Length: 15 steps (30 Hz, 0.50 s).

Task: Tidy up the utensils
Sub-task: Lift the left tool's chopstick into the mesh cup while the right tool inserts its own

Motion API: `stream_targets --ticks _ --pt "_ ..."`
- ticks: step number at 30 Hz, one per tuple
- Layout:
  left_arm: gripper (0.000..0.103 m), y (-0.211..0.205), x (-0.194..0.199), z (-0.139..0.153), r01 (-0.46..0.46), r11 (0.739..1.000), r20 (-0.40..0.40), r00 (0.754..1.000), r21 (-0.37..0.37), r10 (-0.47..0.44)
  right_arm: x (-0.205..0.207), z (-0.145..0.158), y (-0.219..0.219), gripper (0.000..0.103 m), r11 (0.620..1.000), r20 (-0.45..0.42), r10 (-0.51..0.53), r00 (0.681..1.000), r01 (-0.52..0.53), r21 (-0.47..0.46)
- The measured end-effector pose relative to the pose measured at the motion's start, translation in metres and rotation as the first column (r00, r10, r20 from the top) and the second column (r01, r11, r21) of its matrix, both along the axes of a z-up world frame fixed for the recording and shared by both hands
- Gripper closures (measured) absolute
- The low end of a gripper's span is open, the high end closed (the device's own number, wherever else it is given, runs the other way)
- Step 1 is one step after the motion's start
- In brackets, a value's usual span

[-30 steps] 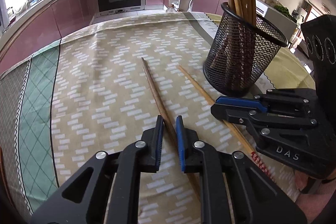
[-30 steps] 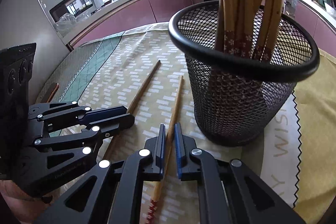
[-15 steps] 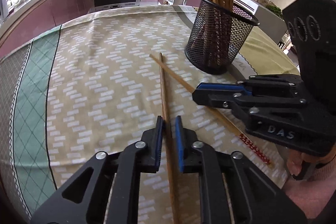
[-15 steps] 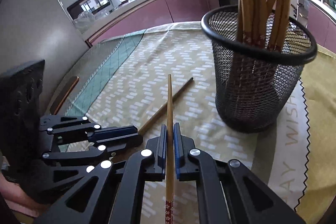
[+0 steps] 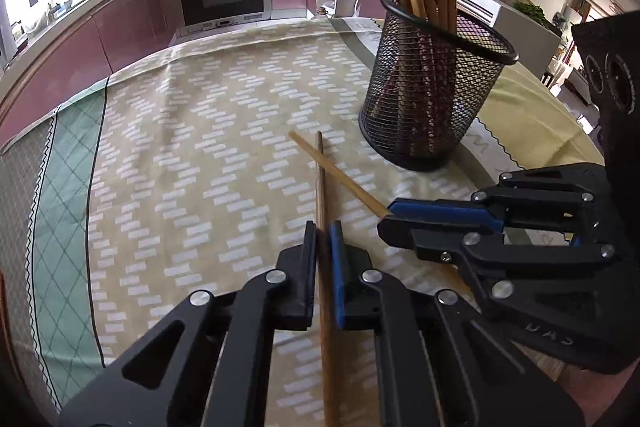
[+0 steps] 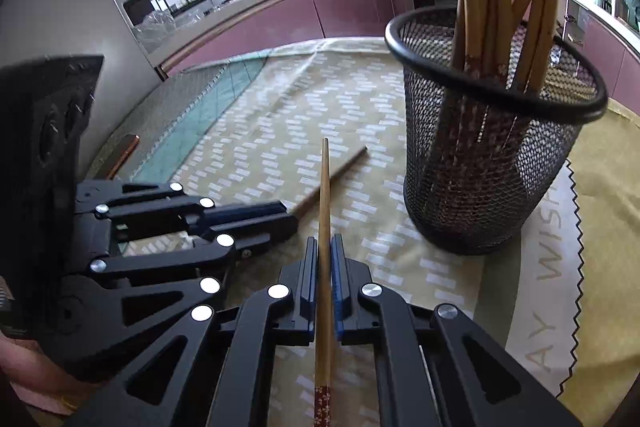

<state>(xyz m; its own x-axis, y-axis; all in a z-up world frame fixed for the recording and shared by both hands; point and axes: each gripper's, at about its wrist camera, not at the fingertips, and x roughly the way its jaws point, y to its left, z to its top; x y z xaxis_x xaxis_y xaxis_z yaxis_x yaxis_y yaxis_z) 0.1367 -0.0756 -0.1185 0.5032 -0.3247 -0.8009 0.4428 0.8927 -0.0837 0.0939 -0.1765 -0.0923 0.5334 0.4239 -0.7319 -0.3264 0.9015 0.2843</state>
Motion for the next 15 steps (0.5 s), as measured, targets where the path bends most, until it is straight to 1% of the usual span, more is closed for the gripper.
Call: stream_targets --ticks 3,8,15 --pt "0.096 0.002 -0.004 0.008 0.006 1.000 0.013 1.000 -0.022 -0.006 -0.009 0.014 -0.011 0.097 1.000 0.040 -0.001 0.999 0.000 0.030" --pt "0.096 0.011 -0.010 0.031 0.027 0.996 0.046 0.999 -0.083 -0.023 -0.022 0.035 -0.030 0.097 0.997 0.100 -0.015 0.995 0.007 0.082" --pt "0.096 0.017 -0.019 0.061 0.067 0.985 0.085 0.995 -0.160 -0.054 -0.037 0.058 -0.055 0.097 0.991 0.168 -0.053 0.984 0.031 0.131"
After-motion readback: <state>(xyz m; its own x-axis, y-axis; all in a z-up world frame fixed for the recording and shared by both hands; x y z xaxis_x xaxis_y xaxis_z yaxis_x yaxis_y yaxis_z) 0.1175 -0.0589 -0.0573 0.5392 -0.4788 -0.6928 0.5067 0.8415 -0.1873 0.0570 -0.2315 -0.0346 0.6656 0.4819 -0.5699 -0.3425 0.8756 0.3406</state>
